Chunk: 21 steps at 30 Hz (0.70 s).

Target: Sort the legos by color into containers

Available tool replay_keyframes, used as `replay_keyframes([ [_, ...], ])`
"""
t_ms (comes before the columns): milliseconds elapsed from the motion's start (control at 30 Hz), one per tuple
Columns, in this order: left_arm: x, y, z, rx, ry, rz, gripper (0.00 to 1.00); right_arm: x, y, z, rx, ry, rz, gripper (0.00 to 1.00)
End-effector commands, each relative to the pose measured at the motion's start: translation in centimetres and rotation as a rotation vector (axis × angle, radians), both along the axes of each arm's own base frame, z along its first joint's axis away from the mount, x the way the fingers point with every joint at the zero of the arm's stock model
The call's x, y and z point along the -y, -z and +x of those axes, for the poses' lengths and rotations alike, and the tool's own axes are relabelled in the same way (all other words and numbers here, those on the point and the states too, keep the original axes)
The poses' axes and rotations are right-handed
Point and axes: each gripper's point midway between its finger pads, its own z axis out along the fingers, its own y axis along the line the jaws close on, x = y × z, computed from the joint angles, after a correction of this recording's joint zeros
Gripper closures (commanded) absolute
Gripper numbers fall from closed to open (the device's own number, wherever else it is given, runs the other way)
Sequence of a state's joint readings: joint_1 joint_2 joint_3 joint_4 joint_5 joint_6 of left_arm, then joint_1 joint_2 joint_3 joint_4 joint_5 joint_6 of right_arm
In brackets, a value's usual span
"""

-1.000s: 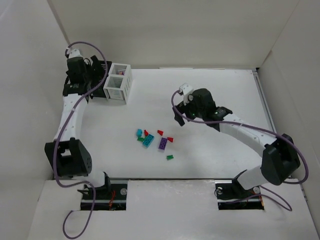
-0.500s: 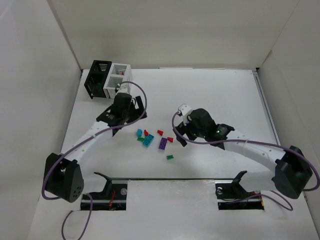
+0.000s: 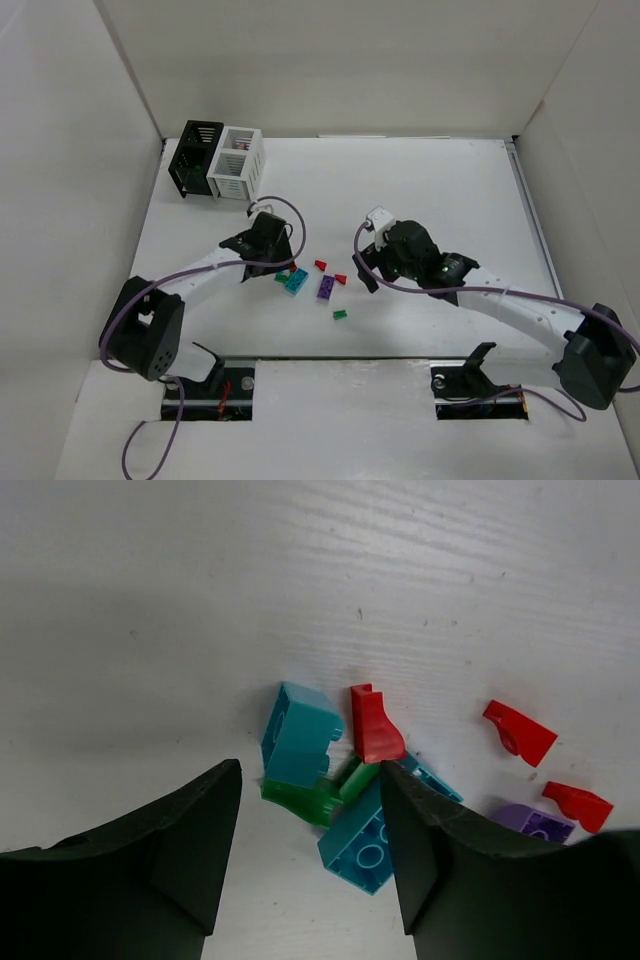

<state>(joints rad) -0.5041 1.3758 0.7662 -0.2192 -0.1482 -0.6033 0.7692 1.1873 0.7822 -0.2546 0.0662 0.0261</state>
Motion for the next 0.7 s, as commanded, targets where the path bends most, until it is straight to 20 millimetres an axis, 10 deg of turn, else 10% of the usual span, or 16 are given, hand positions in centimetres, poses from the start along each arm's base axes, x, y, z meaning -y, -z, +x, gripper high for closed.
replay_keyframes([
  [0, 0.3, 0.4, 0.6, 0.01, -0.018, 0.028, 0.47, -0.3, -0.8, 0.9, 0.021, 0.033, 0.011, 0.0],
  [667, -0.1, 2.6, 1.0, -0.052, -0.043, 0.11, 0.75, 0.7, -0.9, 1.6, 0.035, 0.063, -0.02, 0.0],
])
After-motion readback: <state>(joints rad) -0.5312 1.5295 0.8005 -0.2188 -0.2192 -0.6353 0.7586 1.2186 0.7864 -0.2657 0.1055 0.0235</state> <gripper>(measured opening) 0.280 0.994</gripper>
